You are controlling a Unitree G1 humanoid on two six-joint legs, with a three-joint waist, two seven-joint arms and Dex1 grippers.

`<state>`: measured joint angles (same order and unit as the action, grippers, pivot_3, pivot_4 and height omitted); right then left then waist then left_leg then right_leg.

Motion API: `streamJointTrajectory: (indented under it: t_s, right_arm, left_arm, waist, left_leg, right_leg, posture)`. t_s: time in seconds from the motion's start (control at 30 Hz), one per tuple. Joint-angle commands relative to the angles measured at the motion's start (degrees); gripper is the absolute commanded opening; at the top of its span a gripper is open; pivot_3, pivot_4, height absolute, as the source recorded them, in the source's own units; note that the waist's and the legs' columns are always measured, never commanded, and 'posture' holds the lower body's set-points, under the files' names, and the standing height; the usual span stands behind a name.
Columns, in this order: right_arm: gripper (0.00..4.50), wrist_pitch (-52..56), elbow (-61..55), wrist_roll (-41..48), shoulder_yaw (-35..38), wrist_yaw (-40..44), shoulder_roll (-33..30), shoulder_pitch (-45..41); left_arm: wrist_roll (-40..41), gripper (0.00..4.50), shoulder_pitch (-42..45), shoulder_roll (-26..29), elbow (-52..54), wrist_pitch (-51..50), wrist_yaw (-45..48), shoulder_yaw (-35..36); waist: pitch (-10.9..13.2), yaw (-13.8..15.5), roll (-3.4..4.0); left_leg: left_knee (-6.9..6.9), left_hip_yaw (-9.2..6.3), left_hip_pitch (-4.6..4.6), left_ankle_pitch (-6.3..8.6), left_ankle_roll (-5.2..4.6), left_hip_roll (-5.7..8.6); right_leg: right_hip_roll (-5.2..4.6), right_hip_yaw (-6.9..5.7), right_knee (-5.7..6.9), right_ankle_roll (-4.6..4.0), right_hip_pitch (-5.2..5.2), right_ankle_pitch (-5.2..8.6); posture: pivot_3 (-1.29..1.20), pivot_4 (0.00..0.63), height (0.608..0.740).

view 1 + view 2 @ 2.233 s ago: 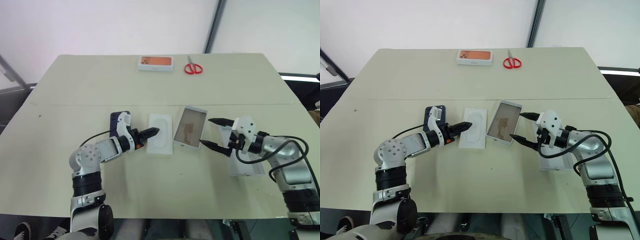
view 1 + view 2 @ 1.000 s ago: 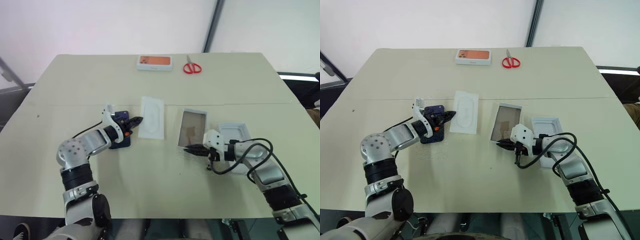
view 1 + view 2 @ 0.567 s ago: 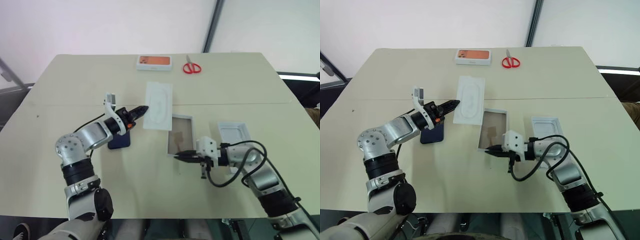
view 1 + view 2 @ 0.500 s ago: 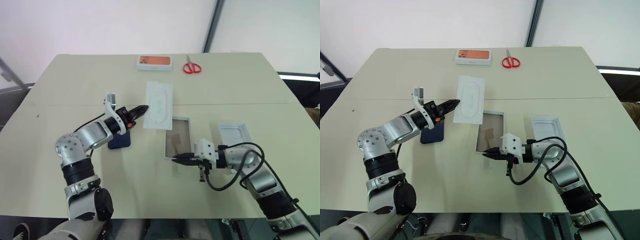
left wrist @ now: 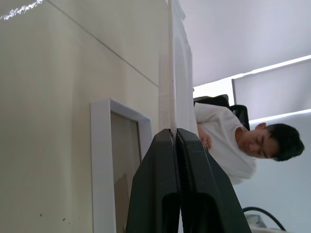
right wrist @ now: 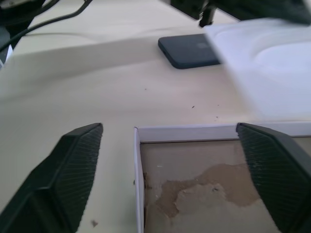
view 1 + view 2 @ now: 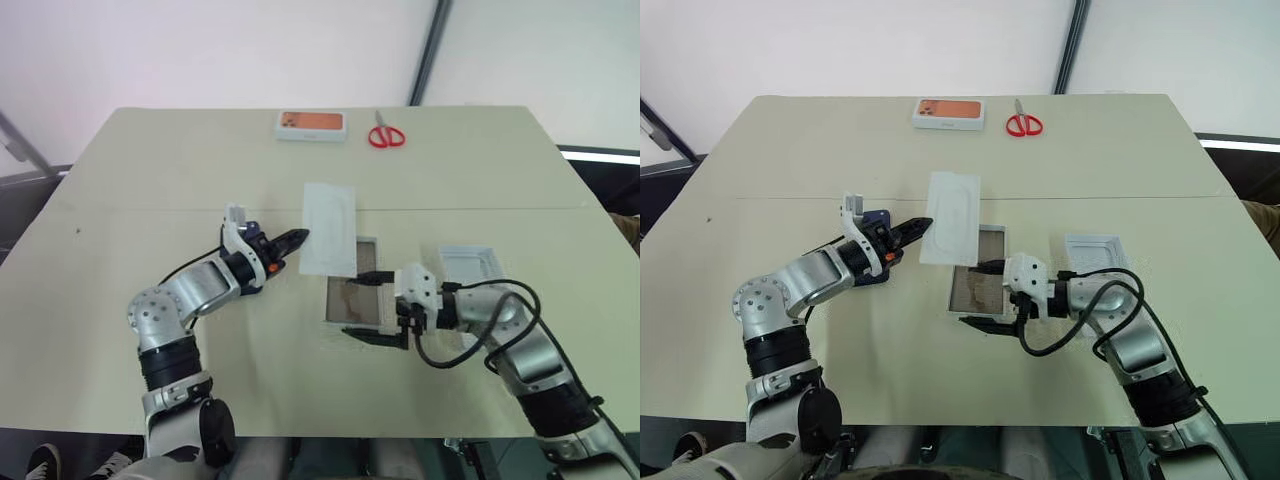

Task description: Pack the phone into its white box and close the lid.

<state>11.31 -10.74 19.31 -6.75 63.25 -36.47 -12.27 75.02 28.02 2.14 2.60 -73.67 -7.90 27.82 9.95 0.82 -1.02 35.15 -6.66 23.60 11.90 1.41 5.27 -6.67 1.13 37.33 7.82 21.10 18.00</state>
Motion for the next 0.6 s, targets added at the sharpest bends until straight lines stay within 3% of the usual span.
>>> streamJointTrajectory:
  t_s: [0.03,0.2,0.6]
  right_arm:
    - [4.36,0.27,-1.03,3.82,9.31,1.18,-5.16,3.25]
    - [4.36,-1.19,2.15,3.99,12.86,0.93,-6.90,3.84]
    - [4.36,-3.90,3.54,1.49,10.94,-0.83,-5.07,2.35]
  left_arm:
    - [2.94,0.00,-2.70,-0.10,3.16,0.38,-1.25,-2.09]
    - [3.22,0.00,-5.18,0.11,2.90,1.28,-0.72,-5.26]
    - [3.62,0.00,-7.23,0.40,3.37,3.87,-1.07,-10.15]
  waist:
    - [0.01,0.06,-0.01]
    - [0.04,-0.26,-0.06]
    - [0.04,-0.08,-0.07]
  left_leg:
    - [0.00,0.01,0.00,0.02,-0.03,0.03]
    - [0.02,0.04,0.00,0.02,-0.04,-0.04]
    - [0.01,0.06,0.02,0.02,-0.05,-0.02]
  right_leg:
    - [-0.04,0.00,-0.01,0.00,-0.01,0.00]
    - [0.01,0.01,-0.05,-0.01,-0.02,0.00]
    - [-0.02,0.03,-0.11,-0.01,-0.01,0.00]
  posture:
    - [0.00,0.150,0.740]
    - [0.00,0.150,0.740]
    - [0.00,0.150,0.740]
